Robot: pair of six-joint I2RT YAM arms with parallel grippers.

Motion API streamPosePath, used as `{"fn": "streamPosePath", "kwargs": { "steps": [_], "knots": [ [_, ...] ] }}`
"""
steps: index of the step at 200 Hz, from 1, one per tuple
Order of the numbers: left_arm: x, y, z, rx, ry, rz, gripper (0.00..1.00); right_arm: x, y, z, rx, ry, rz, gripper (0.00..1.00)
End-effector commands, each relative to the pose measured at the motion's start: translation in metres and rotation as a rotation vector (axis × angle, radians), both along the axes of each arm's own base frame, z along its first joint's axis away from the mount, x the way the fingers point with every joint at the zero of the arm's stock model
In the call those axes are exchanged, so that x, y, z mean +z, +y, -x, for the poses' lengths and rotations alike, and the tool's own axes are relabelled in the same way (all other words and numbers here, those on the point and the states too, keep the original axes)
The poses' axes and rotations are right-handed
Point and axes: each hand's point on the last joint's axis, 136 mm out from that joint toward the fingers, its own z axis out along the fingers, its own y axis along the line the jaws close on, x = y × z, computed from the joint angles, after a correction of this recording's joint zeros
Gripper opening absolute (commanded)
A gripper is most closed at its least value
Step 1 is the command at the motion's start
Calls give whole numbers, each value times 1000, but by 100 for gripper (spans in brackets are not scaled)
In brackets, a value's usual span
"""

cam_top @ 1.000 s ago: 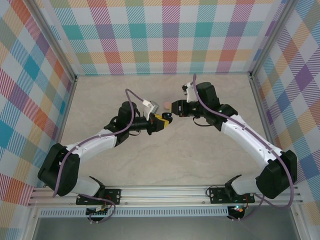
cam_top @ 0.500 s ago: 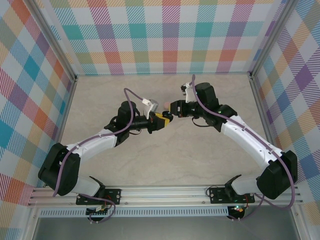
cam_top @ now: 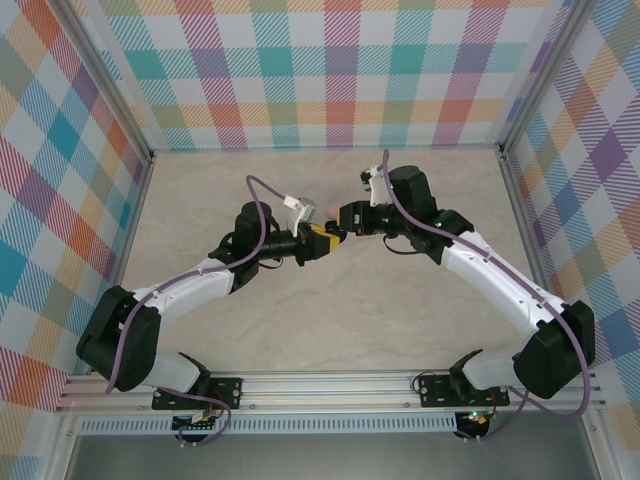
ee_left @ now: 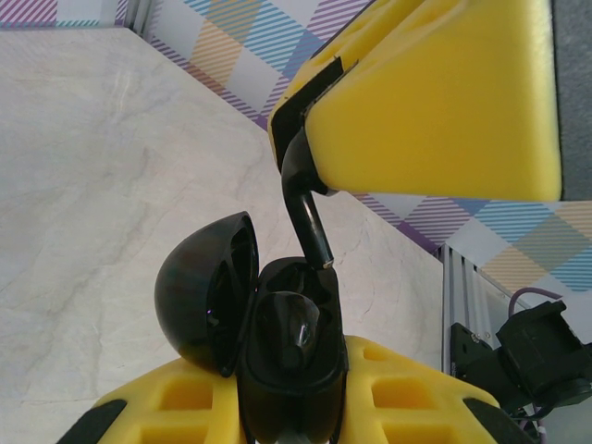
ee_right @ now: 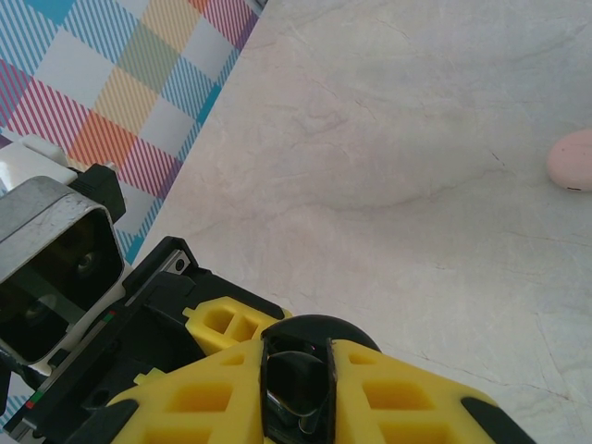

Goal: Insert wireless bluetooth earbuds into charging case

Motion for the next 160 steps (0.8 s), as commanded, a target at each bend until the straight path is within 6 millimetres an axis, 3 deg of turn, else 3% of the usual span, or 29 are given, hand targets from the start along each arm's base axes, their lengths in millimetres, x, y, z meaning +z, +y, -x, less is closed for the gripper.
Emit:
{"fn": "streamPosePath", "kwargs": {
  "steps": [1, 160],
  "knots": [
    [17, -7, 4, -28, -36, 44, 19, 8, 6, 3, 33, -44, -18, 23],
    [25, -6, 3, -17, -39, 58, 19, 1, 11, 5, 59, -23, -11, 24]
  ]
}}
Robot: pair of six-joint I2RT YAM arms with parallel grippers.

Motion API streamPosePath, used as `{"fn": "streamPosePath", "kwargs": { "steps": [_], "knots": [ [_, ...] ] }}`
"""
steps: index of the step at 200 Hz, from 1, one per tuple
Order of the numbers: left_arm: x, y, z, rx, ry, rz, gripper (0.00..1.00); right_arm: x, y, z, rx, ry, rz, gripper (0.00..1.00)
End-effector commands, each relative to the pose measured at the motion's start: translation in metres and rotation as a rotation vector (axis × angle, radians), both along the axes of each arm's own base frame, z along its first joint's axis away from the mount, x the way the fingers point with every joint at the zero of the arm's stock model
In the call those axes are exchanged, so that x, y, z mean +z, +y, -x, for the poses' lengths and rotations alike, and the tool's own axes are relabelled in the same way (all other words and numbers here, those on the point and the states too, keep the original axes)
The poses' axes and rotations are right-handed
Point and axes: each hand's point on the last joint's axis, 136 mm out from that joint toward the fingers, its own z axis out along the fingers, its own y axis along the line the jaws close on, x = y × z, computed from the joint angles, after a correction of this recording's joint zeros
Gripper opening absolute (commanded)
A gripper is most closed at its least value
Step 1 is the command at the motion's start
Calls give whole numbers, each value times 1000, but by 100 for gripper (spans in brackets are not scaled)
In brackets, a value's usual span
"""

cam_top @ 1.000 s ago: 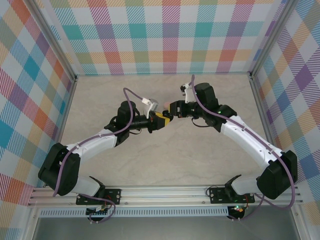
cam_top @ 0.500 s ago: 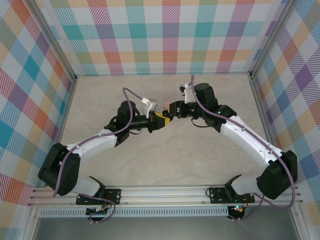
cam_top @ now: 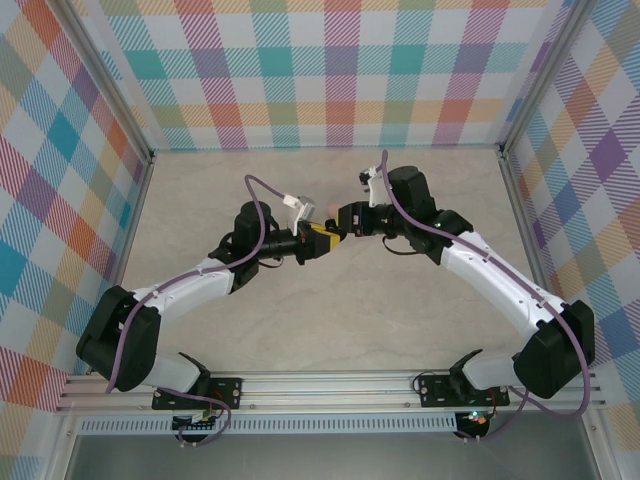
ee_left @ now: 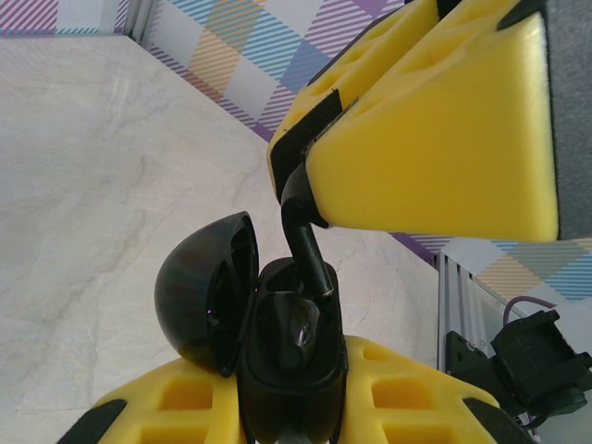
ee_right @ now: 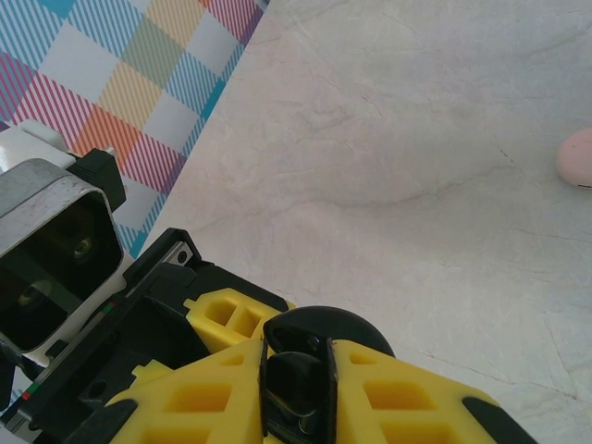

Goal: Insert wireless bluetooth earbuds into charging case

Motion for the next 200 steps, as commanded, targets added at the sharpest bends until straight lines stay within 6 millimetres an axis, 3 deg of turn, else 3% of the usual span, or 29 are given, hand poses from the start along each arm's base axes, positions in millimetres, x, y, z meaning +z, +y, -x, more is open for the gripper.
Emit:
{"fn": "streamPosePath", "kwargs": {
  "steps": [1, 200],
  "knots": [
    [20, -6, 5, -22, -41, 40, 19, 1, 8, 2, 46, -25, -8, 24],
    [29, -1, -1, 32, -57, 49, 19, -9, 7, 11, 65, -9, 21, 24]
  ]
}}
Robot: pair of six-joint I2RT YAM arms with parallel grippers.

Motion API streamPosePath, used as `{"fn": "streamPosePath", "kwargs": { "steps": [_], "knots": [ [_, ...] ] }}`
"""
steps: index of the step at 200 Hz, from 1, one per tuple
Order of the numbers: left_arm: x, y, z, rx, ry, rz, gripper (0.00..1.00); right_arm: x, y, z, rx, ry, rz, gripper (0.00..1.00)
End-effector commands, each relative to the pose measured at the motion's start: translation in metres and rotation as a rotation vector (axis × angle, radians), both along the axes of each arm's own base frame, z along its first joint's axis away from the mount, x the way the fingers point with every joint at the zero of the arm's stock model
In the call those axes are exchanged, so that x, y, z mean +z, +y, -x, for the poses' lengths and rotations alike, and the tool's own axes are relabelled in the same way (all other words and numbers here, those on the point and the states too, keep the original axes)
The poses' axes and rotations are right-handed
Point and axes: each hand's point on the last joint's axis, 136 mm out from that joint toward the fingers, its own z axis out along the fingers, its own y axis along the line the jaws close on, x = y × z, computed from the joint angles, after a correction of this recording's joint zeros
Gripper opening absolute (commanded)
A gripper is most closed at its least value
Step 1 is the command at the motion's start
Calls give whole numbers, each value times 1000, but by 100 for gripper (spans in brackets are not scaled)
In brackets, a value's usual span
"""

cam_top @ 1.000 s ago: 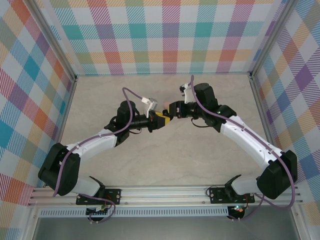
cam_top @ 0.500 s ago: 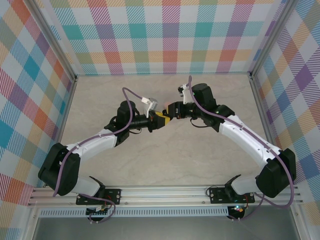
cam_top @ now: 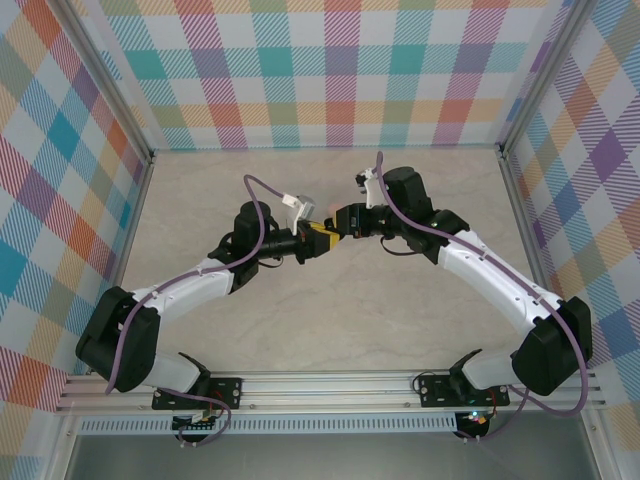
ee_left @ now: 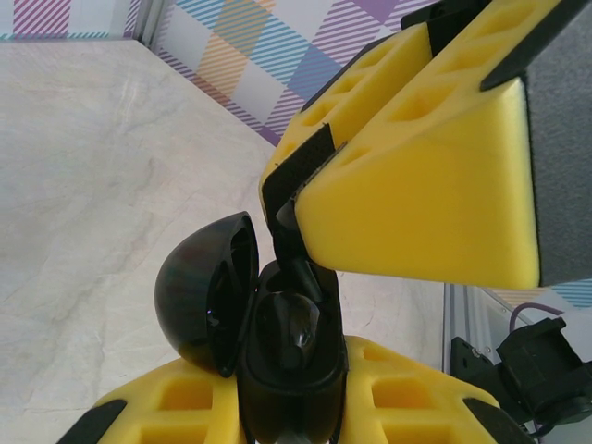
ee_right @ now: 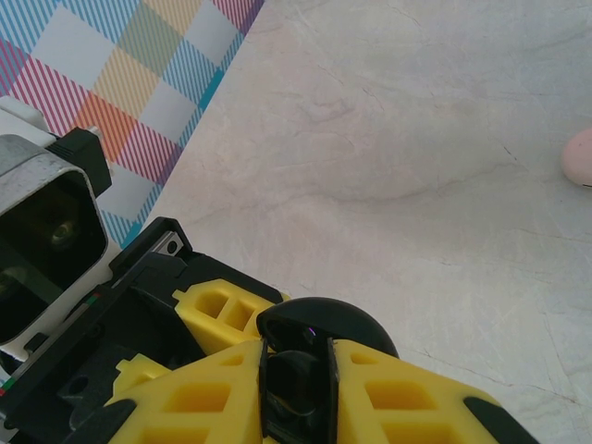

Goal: Insert wireless bluetooth earbuds into charging case

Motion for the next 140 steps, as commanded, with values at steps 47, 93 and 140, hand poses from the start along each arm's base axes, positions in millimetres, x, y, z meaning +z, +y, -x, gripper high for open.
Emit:
{"fn": "streamPosePath", "kwargs": {
  "steps": [47, 93, 140],
  "knots": [
    [31, -2, 1, 13, -66, 53, 19, -1, 1, 14, 50, -6, 3, 24],
    [32, -2, 1, 13, -70, 55, 19, 0, 3, 17, 73, -7, 1, 27],
    [33, -3, 4, -3, -79, 55, 18, -1, 4, 19, 90, 1, 11, 30]
  ]
}}
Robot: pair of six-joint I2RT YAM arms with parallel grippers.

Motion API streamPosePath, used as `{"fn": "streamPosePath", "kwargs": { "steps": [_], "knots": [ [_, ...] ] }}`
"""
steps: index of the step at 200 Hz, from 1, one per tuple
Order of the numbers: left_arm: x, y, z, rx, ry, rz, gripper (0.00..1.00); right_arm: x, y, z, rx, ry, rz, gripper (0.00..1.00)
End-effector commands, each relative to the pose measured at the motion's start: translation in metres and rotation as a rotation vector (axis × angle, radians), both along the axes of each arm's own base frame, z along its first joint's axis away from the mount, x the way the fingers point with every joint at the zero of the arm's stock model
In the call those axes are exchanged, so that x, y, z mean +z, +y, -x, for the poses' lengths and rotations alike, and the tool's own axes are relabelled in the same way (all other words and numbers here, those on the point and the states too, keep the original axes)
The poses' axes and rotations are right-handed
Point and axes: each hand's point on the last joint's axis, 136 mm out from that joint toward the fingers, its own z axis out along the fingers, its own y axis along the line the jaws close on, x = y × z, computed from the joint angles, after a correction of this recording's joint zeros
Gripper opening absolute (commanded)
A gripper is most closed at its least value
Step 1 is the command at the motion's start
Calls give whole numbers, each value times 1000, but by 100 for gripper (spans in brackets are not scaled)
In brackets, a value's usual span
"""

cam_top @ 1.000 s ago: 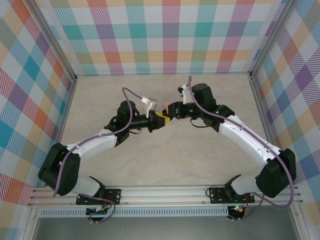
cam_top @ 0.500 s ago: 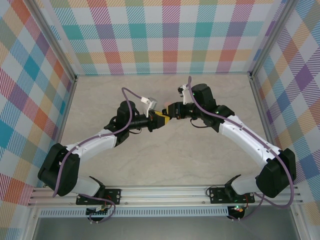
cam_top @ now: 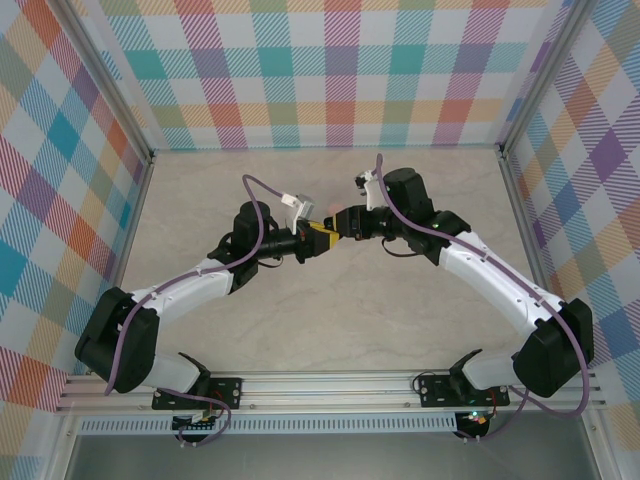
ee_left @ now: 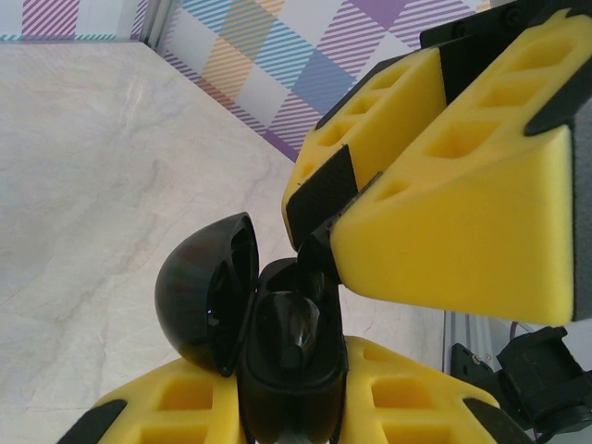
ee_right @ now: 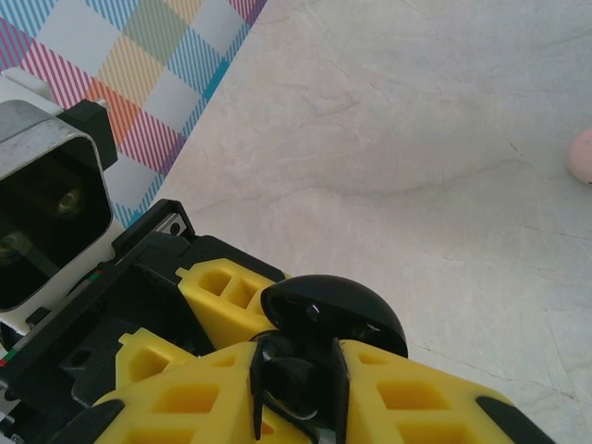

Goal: Insert wireless bluetooth earbuds into charging case

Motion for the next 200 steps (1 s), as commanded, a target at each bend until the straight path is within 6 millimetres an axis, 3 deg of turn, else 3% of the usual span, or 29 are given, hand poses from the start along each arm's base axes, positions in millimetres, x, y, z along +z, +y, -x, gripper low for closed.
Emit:
{"fn": "streamPosePath", "kwargs": {
  "steps": [1, 87, 200],
  "knots": [
    [31, -4, 5, -18, -84, 49, 19, -1, 4, 13, 60, 9, 4, 30],
    [31, -4, 5, -20, -90, 39, 18, 0, -3, 10, 24, -8, 43, 43],
    [29, -1, 5, -5, -99, 21, 19, -4, -19, 6, -43, -26, 111, 47]
  ]
}}
